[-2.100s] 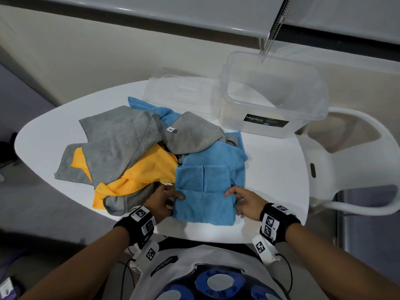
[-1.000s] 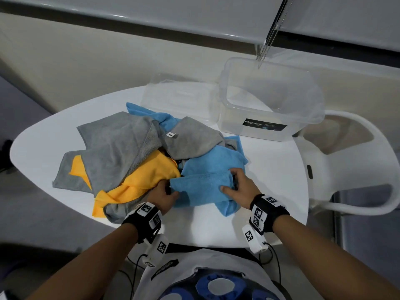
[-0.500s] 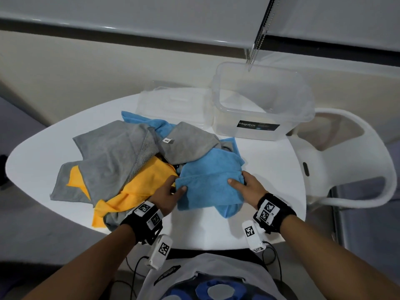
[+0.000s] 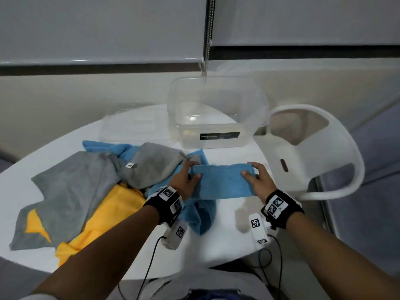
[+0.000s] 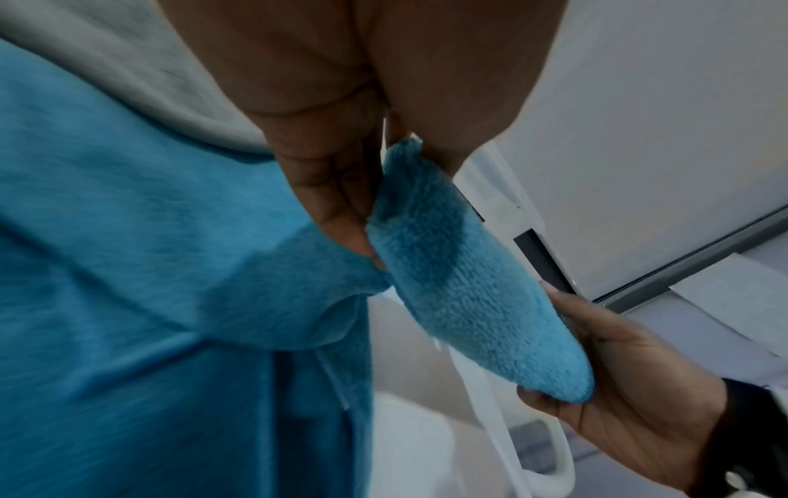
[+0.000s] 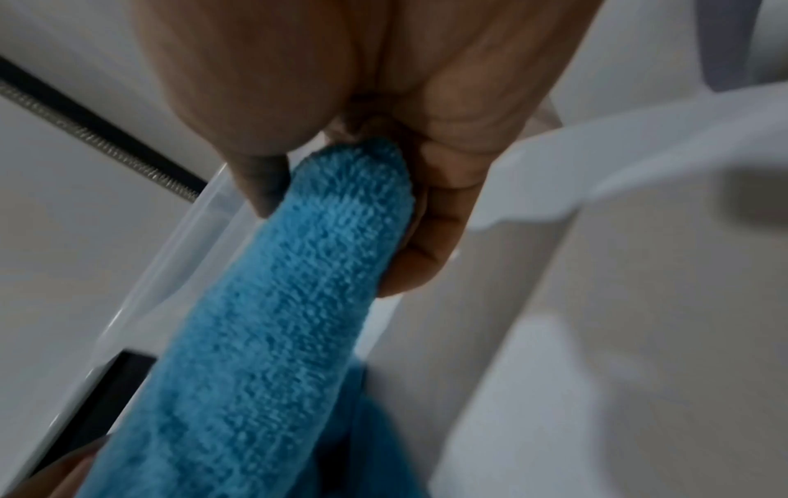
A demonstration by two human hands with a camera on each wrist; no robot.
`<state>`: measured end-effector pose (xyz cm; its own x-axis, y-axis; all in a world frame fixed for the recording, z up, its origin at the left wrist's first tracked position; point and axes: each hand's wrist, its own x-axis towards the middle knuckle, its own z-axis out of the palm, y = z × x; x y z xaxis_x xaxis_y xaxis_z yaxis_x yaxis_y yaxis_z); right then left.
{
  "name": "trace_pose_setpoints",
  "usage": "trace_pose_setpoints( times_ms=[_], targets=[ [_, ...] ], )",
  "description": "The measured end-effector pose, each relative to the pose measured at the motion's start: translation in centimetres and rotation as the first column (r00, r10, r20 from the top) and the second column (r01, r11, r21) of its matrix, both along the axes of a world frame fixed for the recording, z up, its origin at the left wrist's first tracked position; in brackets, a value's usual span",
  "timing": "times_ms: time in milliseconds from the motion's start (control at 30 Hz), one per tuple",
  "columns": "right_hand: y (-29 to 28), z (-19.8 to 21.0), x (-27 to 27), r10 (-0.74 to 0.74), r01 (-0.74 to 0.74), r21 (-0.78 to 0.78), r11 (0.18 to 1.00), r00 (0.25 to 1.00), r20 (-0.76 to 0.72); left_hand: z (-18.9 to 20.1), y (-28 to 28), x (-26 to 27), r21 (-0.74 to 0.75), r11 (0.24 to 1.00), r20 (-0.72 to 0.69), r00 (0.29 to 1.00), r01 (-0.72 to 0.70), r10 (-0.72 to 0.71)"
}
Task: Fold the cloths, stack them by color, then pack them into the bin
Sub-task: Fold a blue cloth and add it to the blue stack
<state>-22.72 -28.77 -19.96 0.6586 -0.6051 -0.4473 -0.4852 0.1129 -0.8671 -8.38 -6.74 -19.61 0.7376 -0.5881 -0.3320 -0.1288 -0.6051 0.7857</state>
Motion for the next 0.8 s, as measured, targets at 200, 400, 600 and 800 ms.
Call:
trace_pose_setpoints(
  times_ms=[200, 400, 600, 800],
  targets=[
    [-5.9, -0.2, 0.5, 0.018, -0.019, -0.014, 1.0, 0.999, -0.051, -0.9, -6.6, 1.6, 0.029, 0.999, -0.104, 0.994, 0.045, -0.041],
    [-9.2, -3.1, 2.8, 0.061, -0.088, -0.223, 0.971, 0.99, -0.126, -3.2, -10.7, 3.2, 0.204, 0.972, 0.083, 0.988, 0.113, -0.133],
    [-10.9, -5.3, 3.4, 0.107, -0.162, -0.295, 0.942, 0.975, -0.196, -4.0, -12.4, 4.6, 0.464, 0.863, 0.161, 0.939, 0.199, -0.303],
    [-10.6, -5.6, 3.5, 0.223, -0.343, -0.528, 0.777, 0.934, -0.278, -4.9, -12.9, 3.0, 0.373, 0.916, 0.204, 0.95, 0.147, -0.235]
  ],
)
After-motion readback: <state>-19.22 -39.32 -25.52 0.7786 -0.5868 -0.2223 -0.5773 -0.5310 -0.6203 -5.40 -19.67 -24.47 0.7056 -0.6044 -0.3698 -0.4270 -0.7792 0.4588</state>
